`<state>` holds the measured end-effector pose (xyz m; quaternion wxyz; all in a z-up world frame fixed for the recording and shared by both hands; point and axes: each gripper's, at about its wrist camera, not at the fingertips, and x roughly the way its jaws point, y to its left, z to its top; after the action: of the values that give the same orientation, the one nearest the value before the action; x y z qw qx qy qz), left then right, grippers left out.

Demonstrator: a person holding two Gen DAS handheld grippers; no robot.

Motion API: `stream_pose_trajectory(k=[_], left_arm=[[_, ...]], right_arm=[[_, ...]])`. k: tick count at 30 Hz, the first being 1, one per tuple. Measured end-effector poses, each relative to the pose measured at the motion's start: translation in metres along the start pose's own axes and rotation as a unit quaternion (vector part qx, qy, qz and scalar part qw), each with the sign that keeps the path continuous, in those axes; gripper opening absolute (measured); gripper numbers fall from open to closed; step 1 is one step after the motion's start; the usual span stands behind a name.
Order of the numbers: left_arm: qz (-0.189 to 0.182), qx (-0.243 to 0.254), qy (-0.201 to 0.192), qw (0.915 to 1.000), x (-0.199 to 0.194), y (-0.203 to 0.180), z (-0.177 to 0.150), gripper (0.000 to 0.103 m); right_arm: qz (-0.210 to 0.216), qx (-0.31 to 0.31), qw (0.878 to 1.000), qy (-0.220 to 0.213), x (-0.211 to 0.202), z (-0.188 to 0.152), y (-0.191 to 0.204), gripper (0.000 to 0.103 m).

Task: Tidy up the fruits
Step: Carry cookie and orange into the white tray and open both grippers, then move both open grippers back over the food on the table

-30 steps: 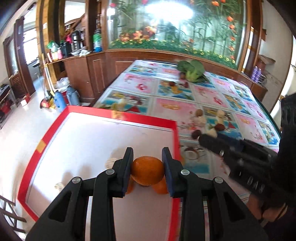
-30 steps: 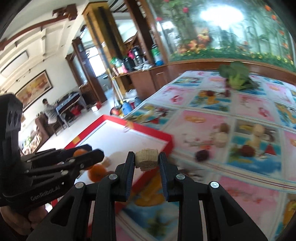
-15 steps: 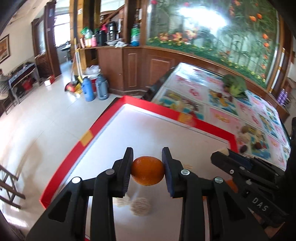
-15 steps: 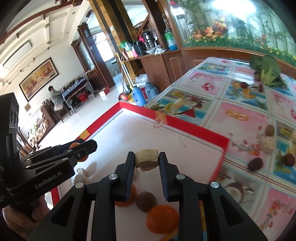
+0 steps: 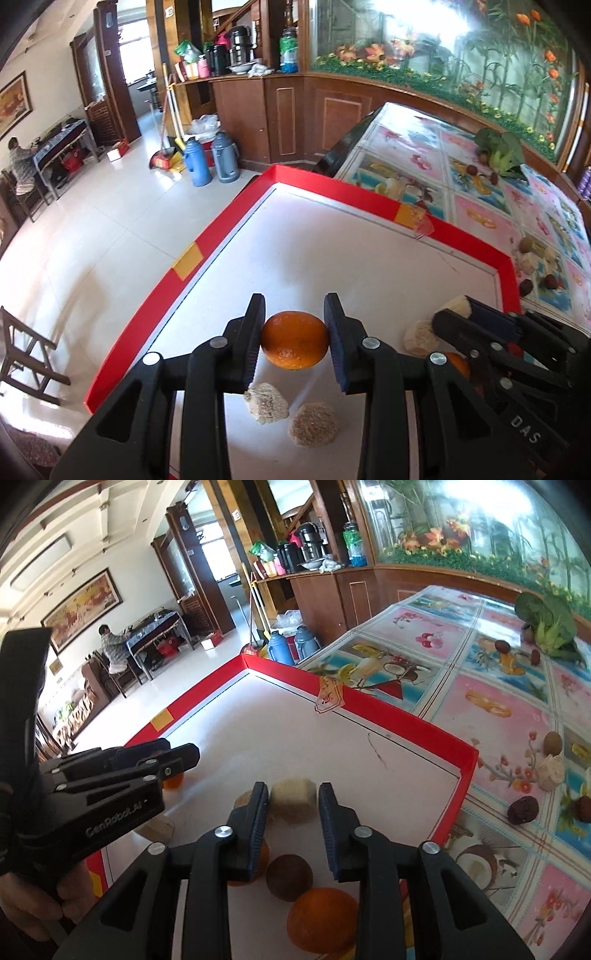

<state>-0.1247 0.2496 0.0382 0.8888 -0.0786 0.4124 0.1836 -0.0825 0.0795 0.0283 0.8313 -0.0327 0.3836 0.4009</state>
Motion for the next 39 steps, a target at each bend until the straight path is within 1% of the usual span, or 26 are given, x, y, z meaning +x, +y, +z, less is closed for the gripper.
stream_pose_trajectory(k=[1, 2, 3, 4, 6, 7, 8, 9, 12, 15, 16, 19, 23, 29, 35, 39], left_arm=[[0.004, 0.000, 0.004, 1.0000, 0.001, 0.000, 0.000, 0.038], [0.011, 0.000, 0.008, 0.9999, 0.002, 0.000, 0.000, 0.047], [0.019, -0.003, 0.009, 0.9998, 0.002, 0.000, 0.000, 0.052], [0.025, -0.006, 0.006, 0.9997, 0.000, 0.001, -0.001, 0.058], [0.036, -0.008, 0.002, 0.9993, -0.002, 0.002, -0.001, 0.064], [0.039, -0.010, 0.003, 0.9992, -0.002, 0.003, -0.001, 0.069], [0.042, -0.012, 0.006, 0.9991, -0.002, 0.003, -0.002, 0.070], [0.042, -0.014, 0.007, 0.9990, -0.002, 0.003, -0.003, 0.070], [0.042, -0.010, 0.012, 0.9990, -0.004, -0.003, -0.004, 0.073], [0.043, -0.001, 0.007, 0.9990, -0.011, -0.012, -0.004, 0.074], [0.042, 0.002, 0.004, 0.9991, -0.013, -0.015, -0.004, 0.076], [0.039, 0.011, -0.005, 0.9992, -0.022, -0.026, -0.004, 0.080], [0.034, 0.030, -0.008, 0.9989, -0.028, -0.044, -0.004, 0.081], [0.031, 0.058, -0.004, 0.9978, -0.030, -0.066, -0.008, 0.082], [0.031, 0.070, 0.001, 0.9970, -0.028, -0.079, -0.010, 0.082], [0.032, 0.075, 0.004, 0.9967, -0.028, -0.084, -0.012, 0.082]], right_arm=[[0.001, 0.000, 1.000, 0.000, 0.000, 0.000, 0.000, 0.036], [0.004, 0.001, 1.000, 0.001, -0.002, 0.000, -0.001, 0.042], [0.005, 0.002, 1.000, 0.003, -0.003, 0.001, -0.002, 0.048], [0.007, 0.003, 1.000, 0.003, -0.005, 0.001, -0.002, 0.048], [0.009, 0.007, 1.000, -0.003, -0.010, 0.001, -0.004, 0.049], [0.011, 0.008, 1.000, -0.005, -0.013, 0.002, -0.005, 0.050], [0.013, 0.008, 1.000, -0.006, -0.016, 0.002, -0.006, 0.052], [0.015, 0.008, 1.000, -0.008, -0.019, 0.002, -0.007, 0.053], [0.011, 0.010, 1.000, -0.020, -0.031, 0.004, -0.013, 0.055], [0.005, 0.019, 0.999, -0.032, -0.041, 0.005, -0.024, 0.057], [0.004, 0.023, 0.999, -0.035, -0.045, 0.006, -0.027, 0.057], [-0.006, 0.041, 0.998, -0.044, -0.053, 0.009, -0.042, 0.057], [-0.018, 0.072, 0.996, -0.051, -0.063, 0.014, -0.065, 0.058], [-0.043, 0.106, 0.992, -0.047, -0.072, 0.015, -0.095, 0.059], [-0.062, 0.142, 0.987, -0.034, -0.076, 0.011, -0.122, 0.059], [-0.071, 0.158, 0.985, -0.020, -0.075, 0.008, -0.130, 0.059]])
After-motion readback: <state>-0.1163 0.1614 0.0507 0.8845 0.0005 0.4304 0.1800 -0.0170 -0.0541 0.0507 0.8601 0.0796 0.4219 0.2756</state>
